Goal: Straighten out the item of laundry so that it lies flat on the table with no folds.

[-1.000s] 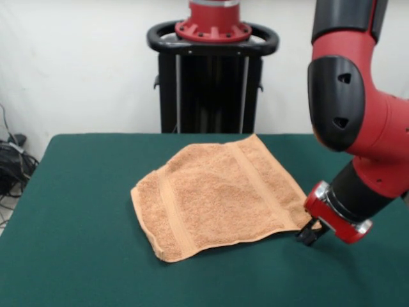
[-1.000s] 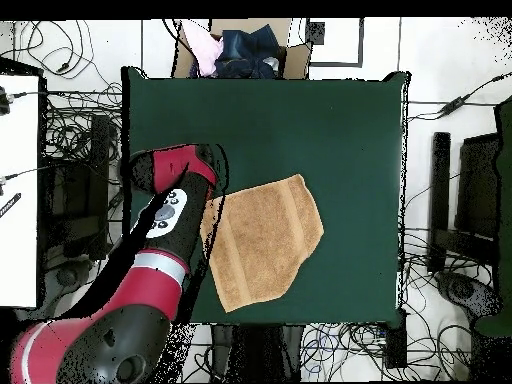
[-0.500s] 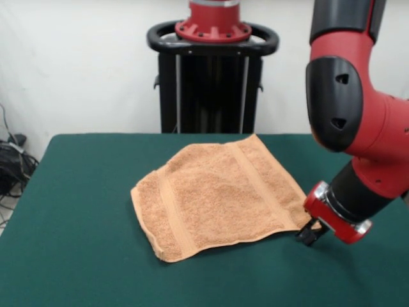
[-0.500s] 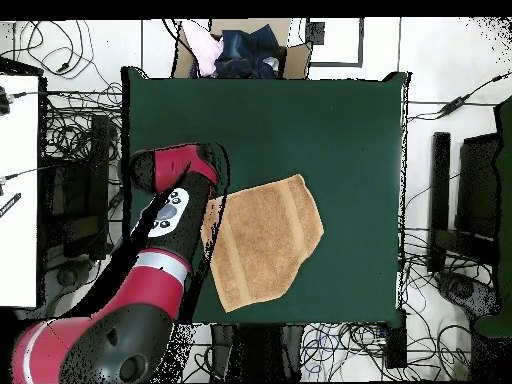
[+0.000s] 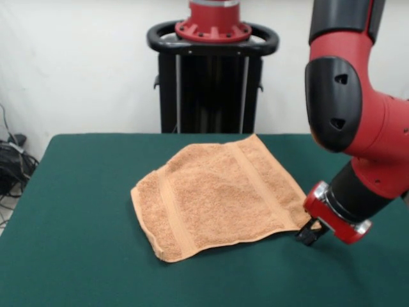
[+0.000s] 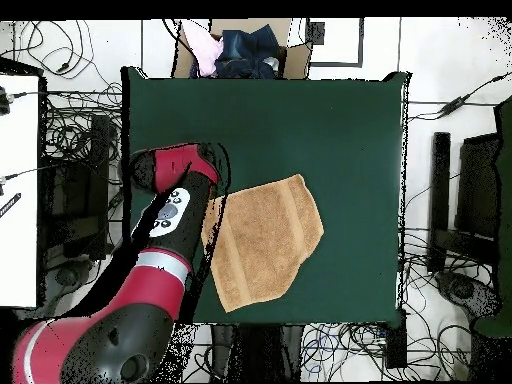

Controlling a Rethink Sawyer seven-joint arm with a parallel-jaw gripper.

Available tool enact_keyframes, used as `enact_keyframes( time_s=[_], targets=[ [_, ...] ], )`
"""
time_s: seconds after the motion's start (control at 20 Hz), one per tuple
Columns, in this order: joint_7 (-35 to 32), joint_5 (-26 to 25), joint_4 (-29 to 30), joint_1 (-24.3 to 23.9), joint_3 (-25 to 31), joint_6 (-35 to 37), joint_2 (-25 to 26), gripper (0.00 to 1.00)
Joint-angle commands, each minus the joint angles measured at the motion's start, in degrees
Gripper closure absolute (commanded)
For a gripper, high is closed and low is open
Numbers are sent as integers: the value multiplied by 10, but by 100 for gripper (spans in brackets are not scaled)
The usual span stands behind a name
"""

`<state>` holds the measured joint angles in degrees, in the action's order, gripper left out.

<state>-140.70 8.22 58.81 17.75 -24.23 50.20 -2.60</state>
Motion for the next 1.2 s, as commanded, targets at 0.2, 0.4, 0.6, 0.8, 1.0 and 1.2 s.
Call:
enact_keyframes(
  time_s=[0.2, 0.4, 0.6, 0.8, 1.0, 1.2],
  targets=[
    [-33, -30, 27, -48, 81, -162, 141, 0],
    [-16, -23, 22, -54, 89, -114, 133, 0],
    [4, -21, 39, -66, 110, -116, 117, 0],
    [30, -21, 85, -84, 139, -131, 79, 0],
    [42, -27, 120, -93, 158, -119, 43, 0],
    [47, -33, 143, -100, 169, -88, 10, 0]
  ],
)
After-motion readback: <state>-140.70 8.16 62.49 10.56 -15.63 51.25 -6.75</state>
